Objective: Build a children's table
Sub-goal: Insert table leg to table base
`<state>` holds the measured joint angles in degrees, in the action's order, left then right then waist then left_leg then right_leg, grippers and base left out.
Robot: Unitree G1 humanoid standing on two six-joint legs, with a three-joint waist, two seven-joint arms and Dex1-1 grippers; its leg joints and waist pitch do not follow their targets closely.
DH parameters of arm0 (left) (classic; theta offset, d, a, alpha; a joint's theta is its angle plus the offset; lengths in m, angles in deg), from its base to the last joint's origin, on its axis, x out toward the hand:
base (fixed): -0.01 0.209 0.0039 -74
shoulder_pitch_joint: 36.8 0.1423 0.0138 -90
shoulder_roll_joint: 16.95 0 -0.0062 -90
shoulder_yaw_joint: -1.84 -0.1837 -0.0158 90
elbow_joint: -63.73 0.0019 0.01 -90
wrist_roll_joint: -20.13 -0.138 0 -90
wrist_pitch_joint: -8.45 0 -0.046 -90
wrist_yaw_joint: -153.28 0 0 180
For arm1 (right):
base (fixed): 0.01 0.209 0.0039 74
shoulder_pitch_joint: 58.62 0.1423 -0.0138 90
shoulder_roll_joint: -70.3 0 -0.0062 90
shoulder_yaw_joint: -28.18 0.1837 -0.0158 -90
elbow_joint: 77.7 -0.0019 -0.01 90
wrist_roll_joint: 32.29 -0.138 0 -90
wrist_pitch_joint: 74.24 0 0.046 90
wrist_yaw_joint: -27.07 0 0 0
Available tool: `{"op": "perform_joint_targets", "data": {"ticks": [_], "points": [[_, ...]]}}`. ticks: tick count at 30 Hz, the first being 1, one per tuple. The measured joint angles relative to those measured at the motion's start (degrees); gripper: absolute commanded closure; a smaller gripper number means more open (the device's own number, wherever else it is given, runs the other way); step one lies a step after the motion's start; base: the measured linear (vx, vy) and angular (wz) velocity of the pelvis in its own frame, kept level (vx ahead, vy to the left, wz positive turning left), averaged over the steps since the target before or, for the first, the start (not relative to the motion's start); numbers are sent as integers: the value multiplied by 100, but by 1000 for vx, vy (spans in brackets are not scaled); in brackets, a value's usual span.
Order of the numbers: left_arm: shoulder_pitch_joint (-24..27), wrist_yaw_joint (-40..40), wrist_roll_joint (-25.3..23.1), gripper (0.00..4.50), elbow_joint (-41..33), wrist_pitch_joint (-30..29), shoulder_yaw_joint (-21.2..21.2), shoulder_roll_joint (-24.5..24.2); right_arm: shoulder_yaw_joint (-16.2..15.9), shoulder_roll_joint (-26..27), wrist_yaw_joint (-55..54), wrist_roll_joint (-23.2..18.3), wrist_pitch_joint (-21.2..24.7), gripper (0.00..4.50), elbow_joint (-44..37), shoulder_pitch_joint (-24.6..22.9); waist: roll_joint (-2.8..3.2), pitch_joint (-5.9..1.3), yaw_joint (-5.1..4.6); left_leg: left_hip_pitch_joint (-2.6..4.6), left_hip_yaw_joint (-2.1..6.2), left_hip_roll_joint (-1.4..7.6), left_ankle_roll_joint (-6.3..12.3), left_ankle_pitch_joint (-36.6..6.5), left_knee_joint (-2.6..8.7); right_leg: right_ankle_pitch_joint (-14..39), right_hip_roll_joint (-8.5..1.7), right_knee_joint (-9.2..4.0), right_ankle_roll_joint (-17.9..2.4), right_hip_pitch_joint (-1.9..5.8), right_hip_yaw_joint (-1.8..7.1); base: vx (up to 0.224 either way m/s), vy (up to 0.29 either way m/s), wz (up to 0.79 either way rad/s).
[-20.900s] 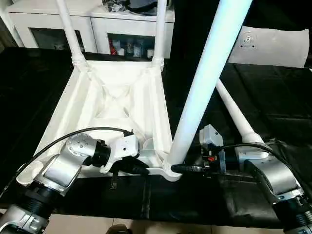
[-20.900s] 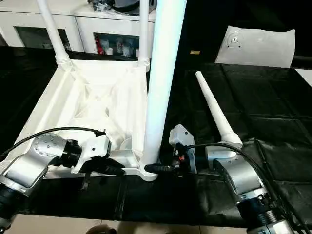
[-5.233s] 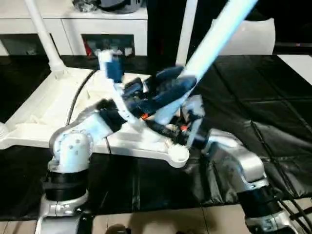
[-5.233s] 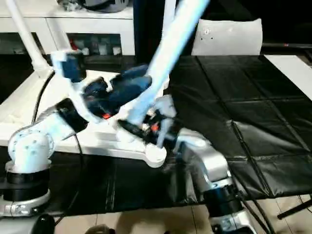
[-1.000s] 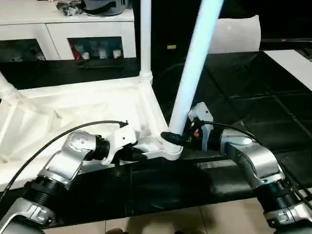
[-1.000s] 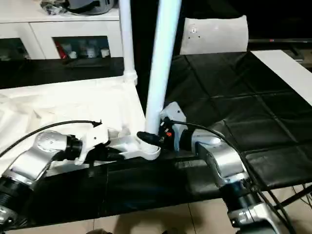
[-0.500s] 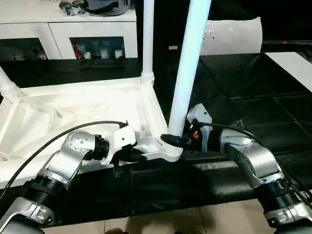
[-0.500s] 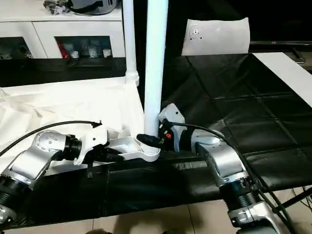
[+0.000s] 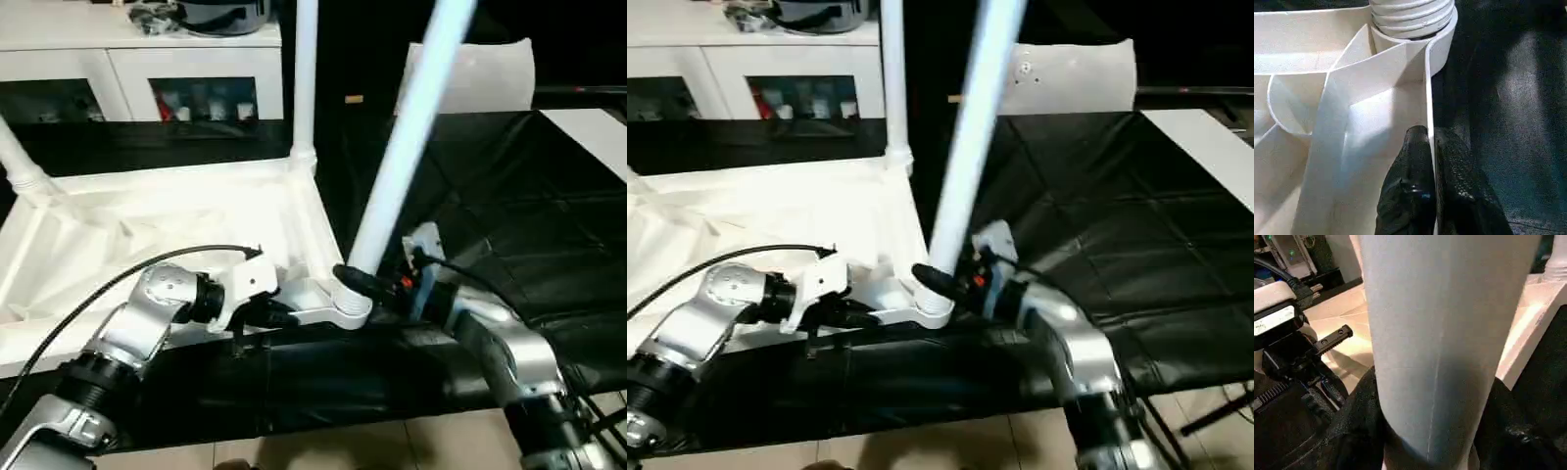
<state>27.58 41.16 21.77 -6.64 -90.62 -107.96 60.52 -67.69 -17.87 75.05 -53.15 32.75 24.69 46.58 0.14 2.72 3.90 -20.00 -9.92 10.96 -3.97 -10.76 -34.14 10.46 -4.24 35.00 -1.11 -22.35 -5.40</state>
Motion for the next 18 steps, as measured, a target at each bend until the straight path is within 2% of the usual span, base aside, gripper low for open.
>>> {"op": "perform_joint_targets", "data": {"ticks": [4,11,18], "points": [[-12,-12,-26,450,52,67,-20,26,90,29,-26,-18,-194,259,-80,-206,0,0,5,6,2,-1,0,0,0,1,-2,-2,2,14,-2,0,0,0],[-24,7,-51,450,52,147,-68,47,63,-46,-20,-48,-419,259,-229,-418,4,-2,65,4,2,-3,0,0,6,5,-4,-6,8,16,-2,0,0,0],[-34,4,-78,450,95,214,-89,47,-481,-492,166,699,-990,259,-379,-317,-9,-8,100,7,2,-3,0,0,12,7,-3,-8,11,28,-4,0,0,0]]}}
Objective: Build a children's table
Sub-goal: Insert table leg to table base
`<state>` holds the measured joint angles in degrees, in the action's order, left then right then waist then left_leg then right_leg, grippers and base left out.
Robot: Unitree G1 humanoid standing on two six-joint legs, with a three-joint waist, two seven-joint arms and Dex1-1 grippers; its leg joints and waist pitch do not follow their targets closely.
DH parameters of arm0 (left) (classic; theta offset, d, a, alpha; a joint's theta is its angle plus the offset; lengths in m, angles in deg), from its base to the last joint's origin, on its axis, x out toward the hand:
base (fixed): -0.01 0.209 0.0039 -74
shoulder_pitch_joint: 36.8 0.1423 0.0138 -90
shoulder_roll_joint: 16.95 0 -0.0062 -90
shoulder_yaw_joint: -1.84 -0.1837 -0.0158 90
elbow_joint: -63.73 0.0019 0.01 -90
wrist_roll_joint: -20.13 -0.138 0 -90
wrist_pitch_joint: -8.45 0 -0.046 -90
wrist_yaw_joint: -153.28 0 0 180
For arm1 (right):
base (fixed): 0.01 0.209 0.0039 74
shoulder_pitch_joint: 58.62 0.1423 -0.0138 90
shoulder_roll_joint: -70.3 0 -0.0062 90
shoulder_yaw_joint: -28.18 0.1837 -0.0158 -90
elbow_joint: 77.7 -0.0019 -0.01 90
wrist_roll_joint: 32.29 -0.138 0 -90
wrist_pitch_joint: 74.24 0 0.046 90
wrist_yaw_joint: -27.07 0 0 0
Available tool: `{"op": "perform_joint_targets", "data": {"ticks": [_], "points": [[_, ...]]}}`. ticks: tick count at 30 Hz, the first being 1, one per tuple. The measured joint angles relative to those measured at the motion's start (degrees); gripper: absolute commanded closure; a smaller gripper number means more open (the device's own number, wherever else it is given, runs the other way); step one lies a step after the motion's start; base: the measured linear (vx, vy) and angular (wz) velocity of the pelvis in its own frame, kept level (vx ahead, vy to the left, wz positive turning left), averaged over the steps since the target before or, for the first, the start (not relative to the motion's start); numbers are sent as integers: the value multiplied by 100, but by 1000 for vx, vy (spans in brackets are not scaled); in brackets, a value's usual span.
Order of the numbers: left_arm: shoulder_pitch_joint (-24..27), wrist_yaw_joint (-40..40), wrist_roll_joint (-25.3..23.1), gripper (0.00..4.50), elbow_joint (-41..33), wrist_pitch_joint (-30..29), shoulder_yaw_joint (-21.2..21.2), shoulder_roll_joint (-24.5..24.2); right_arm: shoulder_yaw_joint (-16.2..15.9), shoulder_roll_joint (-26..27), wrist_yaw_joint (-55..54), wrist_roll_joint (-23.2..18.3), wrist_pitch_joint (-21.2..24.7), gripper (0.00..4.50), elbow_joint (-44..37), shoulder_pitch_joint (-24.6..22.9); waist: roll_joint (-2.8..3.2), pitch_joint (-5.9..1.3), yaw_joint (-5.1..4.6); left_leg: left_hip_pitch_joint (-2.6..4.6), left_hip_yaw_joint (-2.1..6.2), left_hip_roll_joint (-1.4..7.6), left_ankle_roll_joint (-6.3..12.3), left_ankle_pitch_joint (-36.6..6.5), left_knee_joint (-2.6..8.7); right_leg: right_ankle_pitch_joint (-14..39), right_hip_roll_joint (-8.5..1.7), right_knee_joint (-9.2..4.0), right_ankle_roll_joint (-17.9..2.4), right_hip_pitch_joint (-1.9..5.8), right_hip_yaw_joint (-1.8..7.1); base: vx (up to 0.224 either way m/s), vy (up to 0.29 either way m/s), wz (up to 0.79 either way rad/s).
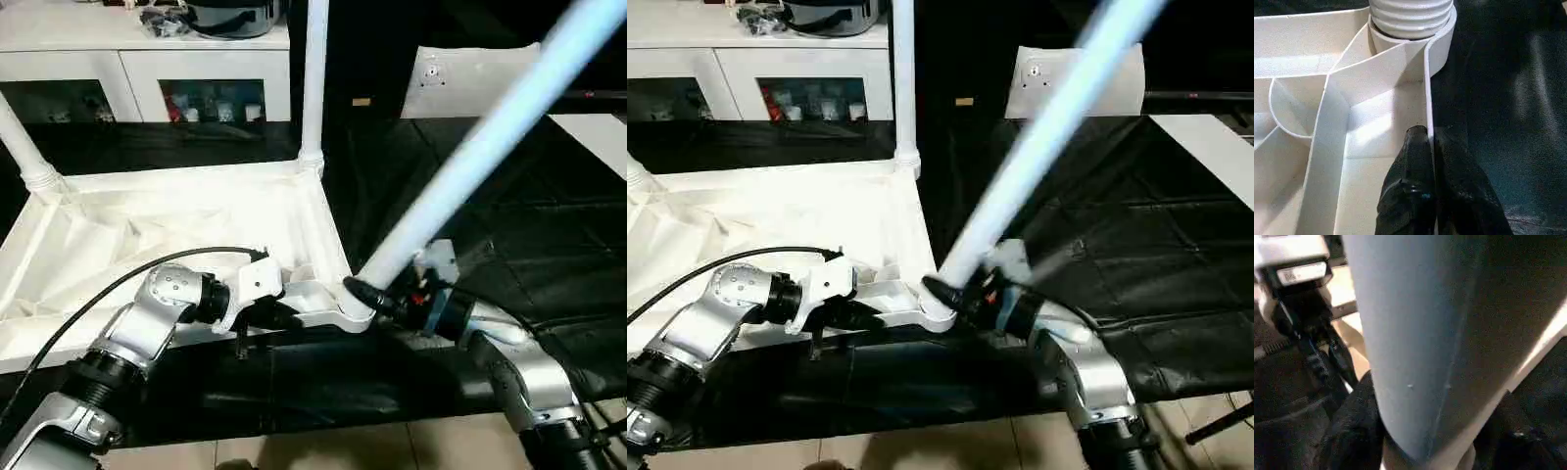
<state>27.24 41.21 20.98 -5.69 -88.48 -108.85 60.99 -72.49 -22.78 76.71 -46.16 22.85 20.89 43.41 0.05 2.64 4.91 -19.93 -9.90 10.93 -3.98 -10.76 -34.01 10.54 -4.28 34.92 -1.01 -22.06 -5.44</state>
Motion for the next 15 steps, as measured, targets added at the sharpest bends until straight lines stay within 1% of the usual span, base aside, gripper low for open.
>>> {"op": "perform_joint_targets", "data": {"ticks": [3,7,8,12,15], "points": [[2,-1,-4,450,0,16,-5,-18,-93,-73,112,104,-41,259,74,141,-5,-3,-2,0,0,-1,0,0,0,0,0,-3,0,2,0,0,0,0],[2,29,-40,450,13,81,-11,-32,-115,-92,281,103,-30,259,224,290,-33,-15,-4,1,1,0,0,0,1,0,0,-3,0,2,-1,0,0,0],[-10,72,-42,450,50,123,-18,-41,-123,-106,400,95,4,259,313,364,-42,-20,-7,0,1,0,0,0,1,0,0,-3,0,2,-2,0,0,0],[-98,315,-53,450,157,275,-98,-104,-172,-155,724,39,36,259,391,416,-95,-53,6,0,3,0,0,0,14,5,1,-9,0,2,-4,0,0,0],[-266,574,-75,450,356,467,-230,-196,-260,-186,1005,-4,36,259,435,459,-115,-64,28,6,4,-1,0,0,15,6,0,-17,0,3,-6,0,0,0]]}}
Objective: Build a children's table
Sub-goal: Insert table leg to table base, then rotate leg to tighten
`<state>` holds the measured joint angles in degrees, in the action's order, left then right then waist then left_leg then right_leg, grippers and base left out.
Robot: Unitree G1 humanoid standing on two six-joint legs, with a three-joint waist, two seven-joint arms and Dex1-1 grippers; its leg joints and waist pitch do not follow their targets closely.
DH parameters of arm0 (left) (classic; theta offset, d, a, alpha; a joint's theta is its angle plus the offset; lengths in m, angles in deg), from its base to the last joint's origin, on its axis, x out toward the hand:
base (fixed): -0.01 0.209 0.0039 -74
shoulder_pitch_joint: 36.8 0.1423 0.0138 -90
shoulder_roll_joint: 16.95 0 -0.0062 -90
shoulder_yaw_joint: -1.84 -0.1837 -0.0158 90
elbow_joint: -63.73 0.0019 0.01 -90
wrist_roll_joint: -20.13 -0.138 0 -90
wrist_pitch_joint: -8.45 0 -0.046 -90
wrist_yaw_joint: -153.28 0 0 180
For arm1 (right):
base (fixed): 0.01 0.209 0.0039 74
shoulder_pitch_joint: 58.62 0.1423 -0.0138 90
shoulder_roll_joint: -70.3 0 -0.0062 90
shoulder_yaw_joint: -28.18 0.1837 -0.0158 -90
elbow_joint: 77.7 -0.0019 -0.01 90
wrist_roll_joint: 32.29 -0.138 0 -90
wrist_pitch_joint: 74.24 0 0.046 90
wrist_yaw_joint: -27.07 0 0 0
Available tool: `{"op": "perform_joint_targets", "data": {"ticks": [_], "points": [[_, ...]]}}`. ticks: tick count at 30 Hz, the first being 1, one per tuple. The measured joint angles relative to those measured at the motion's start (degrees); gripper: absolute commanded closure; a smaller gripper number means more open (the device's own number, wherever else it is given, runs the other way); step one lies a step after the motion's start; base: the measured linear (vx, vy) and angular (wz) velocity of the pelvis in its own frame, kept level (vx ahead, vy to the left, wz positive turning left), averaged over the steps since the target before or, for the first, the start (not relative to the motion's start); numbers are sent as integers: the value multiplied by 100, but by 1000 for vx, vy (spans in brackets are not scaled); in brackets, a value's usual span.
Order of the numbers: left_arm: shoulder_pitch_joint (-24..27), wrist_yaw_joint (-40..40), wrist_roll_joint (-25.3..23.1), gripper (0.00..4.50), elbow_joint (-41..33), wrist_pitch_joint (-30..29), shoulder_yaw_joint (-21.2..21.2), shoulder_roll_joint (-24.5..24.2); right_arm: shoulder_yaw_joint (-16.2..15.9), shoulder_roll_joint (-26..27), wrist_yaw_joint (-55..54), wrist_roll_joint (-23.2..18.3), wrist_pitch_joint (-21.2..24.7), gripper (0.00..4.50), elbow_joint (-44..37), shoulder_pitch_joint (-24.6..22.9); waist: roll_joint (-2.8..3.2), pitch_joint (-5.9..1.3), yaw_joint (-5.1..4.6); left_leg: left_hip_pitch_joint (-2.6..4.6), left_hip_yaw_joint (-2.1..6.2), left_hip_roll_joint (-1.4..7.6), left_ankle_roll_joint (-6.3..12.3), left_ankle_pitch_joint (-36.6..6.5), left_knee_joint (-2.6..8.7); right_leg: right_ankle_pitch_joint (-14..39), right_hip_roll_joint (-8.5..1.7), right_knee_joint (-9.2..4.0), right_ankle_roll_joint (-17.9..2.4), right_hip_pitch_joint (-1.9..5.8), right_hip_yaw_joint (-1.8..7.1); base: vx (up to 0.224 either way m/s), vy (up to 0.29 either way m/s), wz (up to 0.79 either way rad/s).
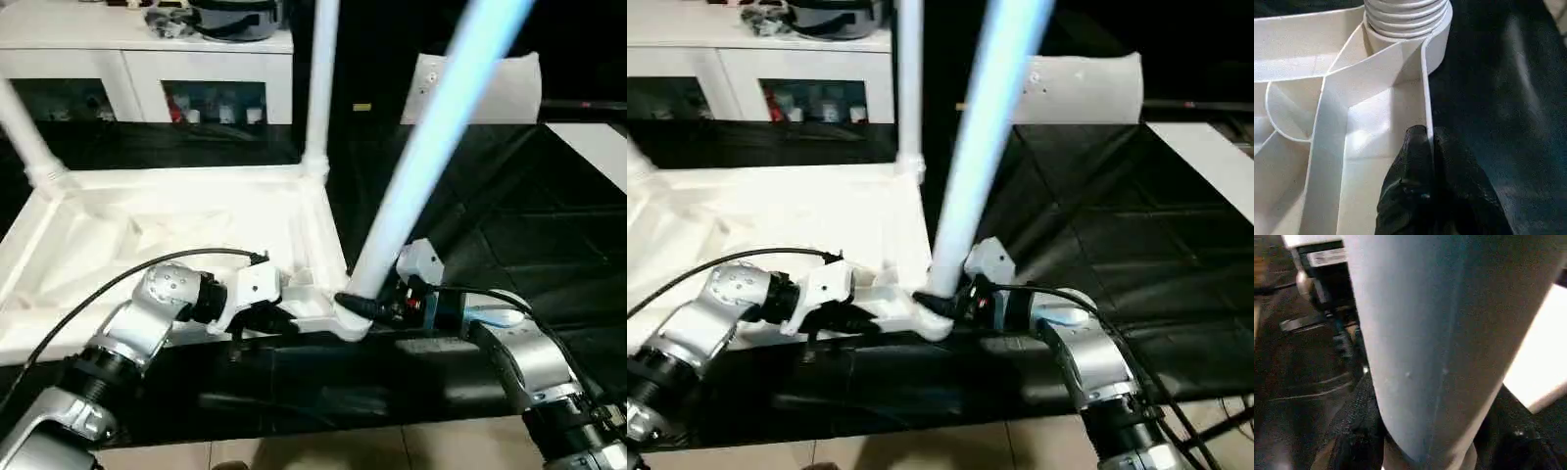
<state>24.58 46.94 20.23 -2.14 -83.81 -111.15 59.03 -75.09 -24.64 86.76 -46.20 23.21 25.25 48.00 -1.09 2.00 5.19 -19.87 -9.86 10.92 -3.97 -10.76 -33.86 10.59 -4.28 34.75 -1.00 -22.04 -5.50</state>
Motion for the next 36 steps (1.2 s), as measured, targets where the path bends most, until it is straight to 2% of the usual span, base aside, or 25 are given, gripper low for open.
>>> {"op": "perform_joint_targets", "data": {"ticks": [5,10,16,19,23,24,25,26,28,31,36], "points": [[-180,162,-165,450,204,211,-100,-35,-74,-9,157,3,-15,259,24,19,-12,-5,-1,41,0,-3,0,-1,6,1,-1,-10,2,26,1,0,0,0],[-276,192,-238,450,339,330,-182,-44,-78,75,180,15,-17,259,23,-23,-25,-12,-2,88,0,-8,-1,-1,59,2,0,-56,3,75,-6,0,0,0],[-211,178,-213,450,290,241,-131,-143,-71,303,56,12,-82,259,174,-13,-31,-19,-23,96,0,-11,-6,-4,89,2,0,-74,3,97,-9,0,0,0],[169,-126,-175,450,-242,-431,197,-157,-9,602,-365,32,-245,259,336,-8,-8,-9,-115,124,0,-11,-11,-7,93,3,0,-74,2,98,-12,0,0,0],[764,-936,-144,450,-1253,-1655,619,-18,158,1165,-1350,224,-393,259,747,154,43,21,-364,142,22,-8,-11,-7,83,3,-6,-123,2,97,-54,0,0,0],[900,-1200,-150,450,-1528,-1998,710,102,245,1312,-1636,257,-402,259,879,240,54,29,-415,126,38,-5,-11,-7,83,3,-11,-157,2,97,-85,-43,45,-23],[1052,-1535,-150,450,-1852,-2383,801,276,338,1446,-2000,328,-402,259,1059,376,74,39,-512,87,88,-4,-11,-8,76,3,-25,-207,2,100,-154,-43,45,-23],[1083,-1682,-144,450,-1960,-2560,812,375,384,1488,-2181,359,-402,259,1128,421,80,48,-536,80,123,-5,-11,-8,75,3,-19,-248,2,101,-184,-30,50,-20],[1253,-2124,-165,450,-2316,-3036,886,743,464,1647,-2542,380,-411,259,1397,632,48,40,-627,74,148,-11,-12,-9,75,0,-14,-281,-3,98,-195,0,0,0],[1295,-2651,-308,450,-2574,-3585,920,1102,551,1885,-2985,470,-421,259,1818,968,35,43,-640,78,148,-20,-11,-9,78,-2,-14,-263,-7,78,-180,0,0,0],[1246,-3001,-478,450,-2721,-3868,879,1197,612,2095,-3335,579,-459,259,2195,1269,23,40,-639,68,147,-15,-23,-16,90,-13,-4,-262,-25,60,-179,0,0,0]]}}
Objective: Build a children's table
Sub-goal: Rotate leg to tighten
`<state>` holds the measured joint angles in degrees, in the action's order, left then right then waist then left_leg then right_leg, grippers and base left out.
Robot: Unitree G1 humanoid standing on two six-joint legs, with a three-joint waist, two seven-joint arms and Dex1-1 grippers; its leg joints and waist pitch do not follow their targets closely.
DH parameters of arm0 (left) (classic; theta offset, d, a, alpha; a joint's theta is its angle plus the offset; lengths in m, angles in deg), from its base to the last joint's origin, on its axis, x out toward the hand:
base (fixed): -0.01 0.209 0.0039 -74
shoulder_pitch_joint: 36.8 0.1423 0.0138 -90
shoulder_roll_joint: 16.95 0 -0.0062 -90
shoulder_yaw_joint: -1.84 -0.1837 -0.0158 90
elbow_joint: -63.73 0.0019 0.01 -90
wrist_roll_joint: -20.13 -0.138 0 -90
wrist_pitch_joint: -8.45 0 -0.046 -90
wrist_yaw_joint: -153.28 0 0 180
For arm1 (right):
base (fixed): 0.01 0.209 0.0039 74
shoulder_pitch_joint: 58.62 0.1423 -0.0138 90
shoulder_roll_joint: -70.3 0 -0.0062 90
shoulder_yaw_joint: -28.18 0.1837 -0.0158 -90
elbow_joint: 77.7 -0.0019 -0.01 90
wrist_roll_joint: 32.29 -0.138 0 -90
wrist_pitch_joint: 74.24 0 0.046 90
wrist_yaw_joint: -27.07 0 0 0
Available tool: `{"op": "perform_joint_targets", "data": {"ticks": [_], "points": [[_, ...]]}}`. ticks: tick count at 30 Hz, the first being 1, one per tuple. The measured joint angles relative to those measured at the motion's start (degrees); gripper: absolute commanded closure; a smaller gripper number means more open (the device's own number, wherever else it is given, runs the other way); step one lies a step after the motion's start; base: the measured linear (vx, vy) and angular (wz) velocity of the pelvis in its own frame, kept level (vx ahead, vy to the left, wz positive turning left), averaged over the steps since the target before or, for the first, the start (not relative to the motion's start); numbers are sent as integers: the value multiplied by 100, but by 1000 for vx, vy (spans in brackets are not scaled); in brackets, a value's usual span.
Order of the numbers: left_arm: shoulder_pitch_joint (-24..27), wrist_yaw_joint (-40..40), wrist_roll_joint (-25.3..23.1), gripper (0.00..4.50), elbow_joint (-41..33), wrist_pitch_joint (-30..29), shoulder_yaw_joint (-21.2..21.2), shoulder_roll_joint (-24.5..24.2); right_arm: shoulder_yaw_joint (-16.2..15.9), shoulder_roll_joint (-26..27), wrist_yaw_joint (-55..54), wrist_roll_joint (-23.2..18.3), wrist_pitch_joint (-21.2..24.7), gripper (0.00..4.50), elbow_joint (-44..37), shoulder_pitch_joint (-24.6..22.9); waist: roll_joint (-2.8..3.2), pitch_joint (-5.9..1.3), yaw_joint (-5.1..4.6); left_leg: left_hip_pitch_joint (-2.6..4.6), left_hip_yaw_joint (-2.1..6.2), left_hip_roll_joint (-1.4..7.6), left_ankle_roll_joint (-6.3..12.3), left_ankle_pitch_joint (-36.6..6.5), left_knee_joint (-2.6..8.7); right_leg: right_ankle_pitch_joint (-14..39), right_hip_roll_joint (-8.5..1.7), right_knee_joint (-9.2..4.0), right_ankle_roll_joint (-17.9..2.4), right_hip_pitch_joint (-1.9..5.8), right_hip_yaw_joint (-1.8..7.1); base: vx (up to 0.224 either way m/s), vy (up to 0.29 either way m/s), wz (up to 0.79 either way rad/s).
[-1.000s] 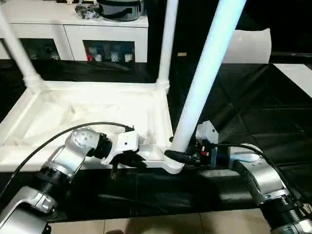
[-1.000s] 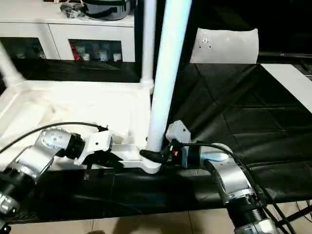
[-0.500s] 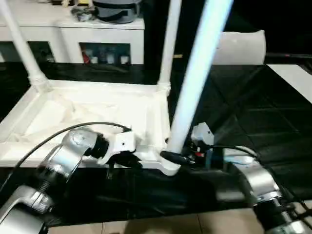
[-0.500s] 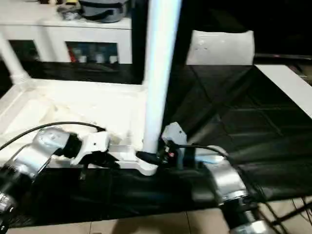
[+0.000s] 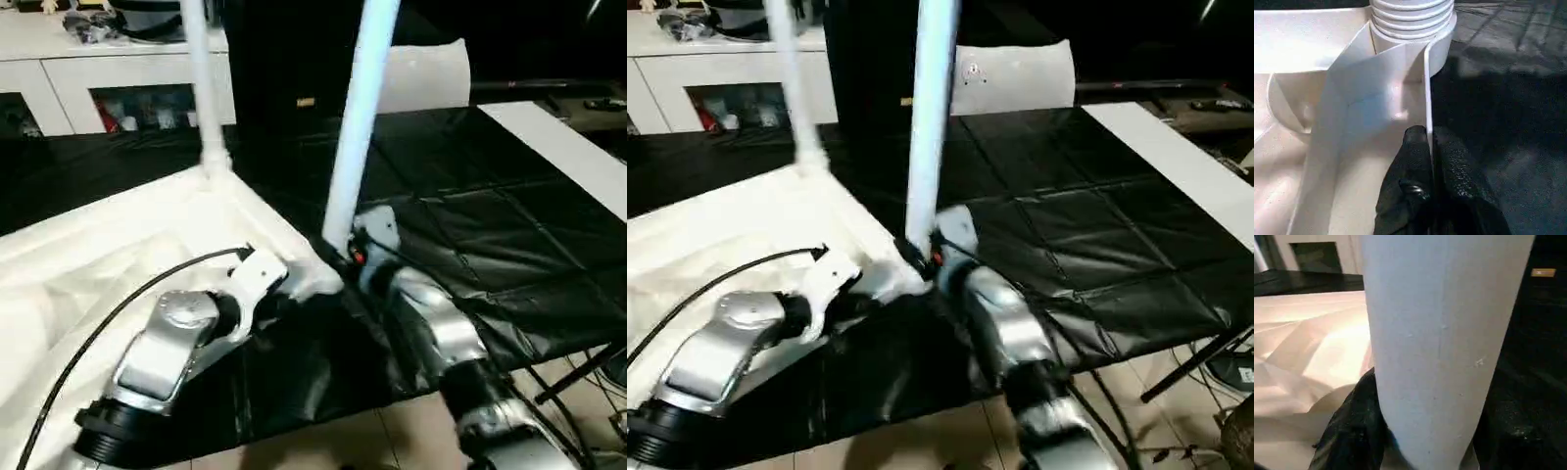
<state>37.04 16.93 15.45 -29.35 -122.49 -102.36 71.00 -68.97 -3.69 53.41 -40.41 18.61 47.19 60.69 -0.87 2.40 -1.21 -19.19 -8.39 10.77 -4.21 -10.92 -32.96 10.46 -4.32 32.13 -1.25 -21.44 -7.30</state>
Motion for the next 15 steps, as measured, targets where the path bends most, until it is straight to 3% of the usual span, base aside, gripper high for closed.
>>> {"op": "perform_joint_targets", "data": {"ticks": [4,6,15], "points": [[-87,-72,-156,450,0,31,-165,-96,20,78,-108,36,-39,259,139,94,-10,-6,6,1,-1,-2,-14,-9,0,-14,3,3,-22,1,10,0,0,0],[-106,-117,-193,450,0,94,-204,-156,46,114,-126,47,-98,203,203,124,-11,-7,16,4,-1,-1,-17,-12,4,-23,4,4,-37,0,10,0,0,0],[-127,-13,22,450,119,367,-122,-236,234,207,-147,-26,-122,134,543,185,-6,-4,169,-53,-15,-1,-33,-19,5,-36,2,93,-56,-72,31,0,0,0]]}}
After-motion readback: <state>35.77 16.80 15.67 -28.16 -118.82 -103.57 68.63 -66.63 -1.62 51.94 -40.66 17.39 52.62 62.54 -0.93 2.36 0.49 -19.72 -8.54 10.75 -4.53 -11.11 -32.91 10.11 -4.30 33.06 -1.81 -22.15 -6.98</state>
